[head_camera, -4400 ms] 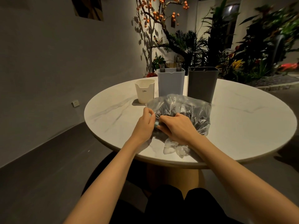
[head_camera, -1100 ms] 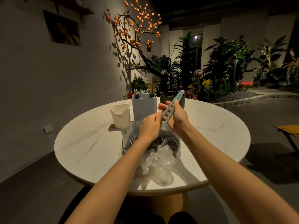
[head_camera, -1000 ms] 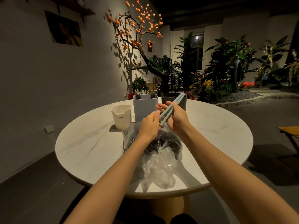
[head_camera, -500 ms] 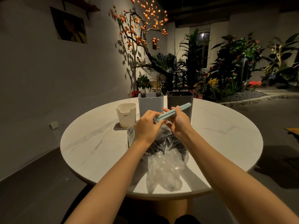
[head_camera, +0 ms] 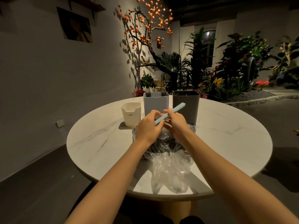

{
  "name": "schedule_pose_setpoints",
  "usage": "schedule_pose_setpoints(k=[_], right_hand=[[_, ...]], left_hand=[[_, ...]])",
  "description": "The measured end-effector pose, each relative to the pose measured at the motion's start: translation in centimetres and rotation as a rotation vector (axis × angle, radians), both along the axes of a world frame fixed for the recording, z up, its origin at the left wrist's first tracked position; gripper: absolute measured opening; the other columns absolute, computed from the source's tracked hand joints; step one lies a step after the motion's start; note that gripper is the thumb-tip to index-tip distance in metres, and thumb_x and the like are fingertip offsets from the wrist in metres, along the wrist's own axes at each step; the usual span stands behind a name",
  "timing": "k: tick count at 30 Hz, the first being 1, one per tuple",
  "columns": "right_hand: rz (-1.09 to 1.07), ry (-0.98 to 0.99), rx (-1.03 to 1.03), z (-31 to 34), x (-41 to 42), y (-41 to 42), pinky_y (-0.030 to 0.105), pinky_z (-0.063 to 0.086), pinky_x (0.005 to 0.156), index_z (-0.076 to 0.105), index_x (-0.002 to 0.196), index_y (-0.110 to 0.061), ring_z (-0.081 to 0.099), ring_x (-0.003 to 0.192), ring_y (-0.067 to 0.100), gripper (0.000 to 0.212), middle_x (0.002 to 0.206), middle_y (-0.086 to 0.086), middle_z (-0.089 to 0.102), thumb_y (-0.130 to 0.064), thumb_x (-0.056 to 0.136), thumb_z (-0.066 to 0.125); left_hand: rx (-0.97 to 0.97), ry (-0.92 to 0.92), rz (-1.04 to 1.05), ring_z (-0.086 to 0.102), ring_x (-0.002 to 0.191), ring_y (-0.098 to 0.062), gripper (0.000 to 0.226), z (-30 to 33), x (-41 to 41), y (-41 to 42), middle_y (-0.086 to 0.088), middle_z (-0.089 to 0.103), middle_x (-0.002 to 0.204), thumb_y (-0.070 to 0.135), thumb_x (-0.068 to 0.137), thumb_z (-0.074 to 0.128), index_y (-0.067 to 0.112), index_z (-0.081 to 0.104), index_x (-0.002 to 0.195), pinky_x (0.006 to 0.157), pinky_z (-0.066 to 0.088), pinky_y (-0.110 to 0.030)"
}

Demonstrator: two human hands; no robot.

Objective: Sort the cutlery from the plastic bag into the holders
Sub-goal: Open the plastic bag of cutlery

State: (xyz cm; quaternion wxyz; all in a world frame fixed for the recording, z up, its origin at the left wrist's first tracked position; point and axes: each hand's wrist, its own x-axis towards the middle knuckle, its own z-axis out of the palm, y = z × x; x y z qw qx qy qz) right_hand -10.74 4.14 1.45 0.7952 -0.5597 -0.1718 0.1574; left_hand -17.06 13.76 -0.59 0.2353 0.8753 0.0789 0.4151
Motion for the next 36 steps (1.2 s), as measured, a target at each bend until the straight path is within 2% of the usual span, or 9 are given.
schedule_pose_setpoints(k=[2, 5, 7, 10, 16, 20, 24, 32, 36], right_hand=[[0.014, -0.055, -0.034, 0.0, -0.5, 0.8, 0.019, 0.054, 0.061, 0.053, 0.120, 0.000, 0.064, 0.087, 0.015, 0.033, 0.103, 0.012, 0.064, -0.027, 0.102, 0.043], [-0.009, -0.113, -0.082, 0.0, -0.9, 2.5, 0.027, 0.058, 0.074, 0.052, 0.119, 0.002, 0.067, 0.097, 0.023, 0.033, 0.113, 0.019, 0.063, -0.025, 0.099, 0.051], [-0.046, -0.135, -0.106, -0.1, -1.2, 3.7, 0.031, 0.058, 0.078, 0.047, 0.128, 0.001, 0.066, 0.100, 0.025, 0.040, 0.118, 0.020, 0.062, -0.022, 0.097, 0.056], [-0.038, -0.136, -0.114, -0.5, -1.6, 5.3, 0.023, 0.058, 0.067, 0.036, 0.140, -0.001, 0.067, 0.092, 0.022, 0.051, 0.116, 0.018, 0.063, -0.017, 0.096, 0.056], [-0.079, -0.354, -0.327, -1.7, -0.7, 6.5, 0.025, 0.054, 0.072, 0.056, 0.123, -0.002, 0.064, 0.088, 0.020, 0.026, 0.103, 0.013, 0.066, -0.009, 0.100, 0.045], [-0.067, -0.443, -0.516, -2.3, 0.0, 7.0, 0.033, 0.054, 0.076, 0.067, 0.109, -0.003, 0.063, 0.080, 0.017, 0.027, 0.083, 0.003, 0.067, -0.005, 0.095, 0.044], [-0.073, -0.603, -0.677, -2.4, -0.3, 7.0, 0.045, 0.055, 0.086, 0.070, 0.101, -0.013, 0.066, 0.090, 0.022, 0.027, 0.091, 0.005, 0.072, -0.012, 0.091, 0.045], [-0.055, -0.655, -0.671, -2.8, -0.3, 7.0, 0.044, 0.056, 0.086, 0.070, 0.105, -0.010, 0.066, 0.091, 0.021, 0.026, 0.098, 0.007, 0.071, -0.011, 0.095, 0.045], [-0.001, -0.598, -0.551, -2.4, -0.7, 6.4, 0.031, 0.056, 0.075, 0.068, 0.103, -0.007, 0.065, 0.084, 0.021, 0.028, 0.091, 0.008, 0.069, -0.004, 0.094, 0.042]], left_hand=[[-0.023, 0.019, 0.020, 0.062, 0.085, -0.014, 0.029, -0.2, -0.4, 0.3, 0.000, 0.067, 0.105, 0.037, 0.093, 0.060, 0.020, 0.056, 0.116, 0.075, 0.053, -0.027], [-0.046, 0.035, 0.045, 0.064, 0.092, -0.019, 0.031, -0.6, -1.0, 1.2, -0.002, 0.067, 0.112, 0.036, 0.096, 0.055, 0.020, 0.054, 0.123, 0.077, 0.052, -0.029], [-0.056, 0.048, 0.055, 0.064, 0.097, -0.021, 0.033, -0.7, -1.6, 1.8, -0.003, 0.066, 0.116, 0.036, 0.098, 0.051, 0.021, 0.053, 0.127, 0.081, 0.053, -0.035], [-0.118, 0.060, 0.094, 0.062, 0.097, -0.023, 0.030, -0.9, -2.4, 3.2, -0.004, 0.066, 0.113, 0.035, 0.101, 0.042, 0.021, 0.055, 0.124, 0.083, 0.053, -0.039], [-0.174, 0.164, 0.296, 0.062, 0.094, -0.024, 0.024, -2.5, -3.2, 7.4, -0.003, 0.065, 0.112, 0.035, 0.102, 0.041, 0.020, 0.054, 0.114, 0.077, 0.053, -0.038], [-0.177, 0.276, 0.525, 0.061, 0.091, -0.029, 0.018, -3.2, -2.9, 8.9, -0.008, 0.065, 0.107, 0.029, 0.102, 0.041, 0.013, 0.046, 0.108, 0.077, 0.053, -0.042], [-0.176, 0.465, 0.628, 0.059, 0.098, -0.029, 0.022, -4.0, -2.2, 9.7, -0.012, 0.061, 0.114, 0.025, 0.100, 0.043, 0.011, 0.042, 0.117, 0.082, 0.053, -0.045], [0.015, 0.572, 0.680, 0.048, 0.114, -0.027, 0.032, -5.0, -2.1, 10.1, -0.010, 0.058, 0.121, 0.035, 0.096, 0.045, 0.011, 0.053, 0.115, 0.090, 0.034, -0.038], [0.005, 0.493, 0.665, 0.044, 0.116, -0.027, 0.032, -4.5, -2.3, 9.5, -0.009, 0.056, 0.123, 0.035, 0.097, 0.042, 0.013, 0.056, 0.116, 0.093, 0.034, -0.038]])
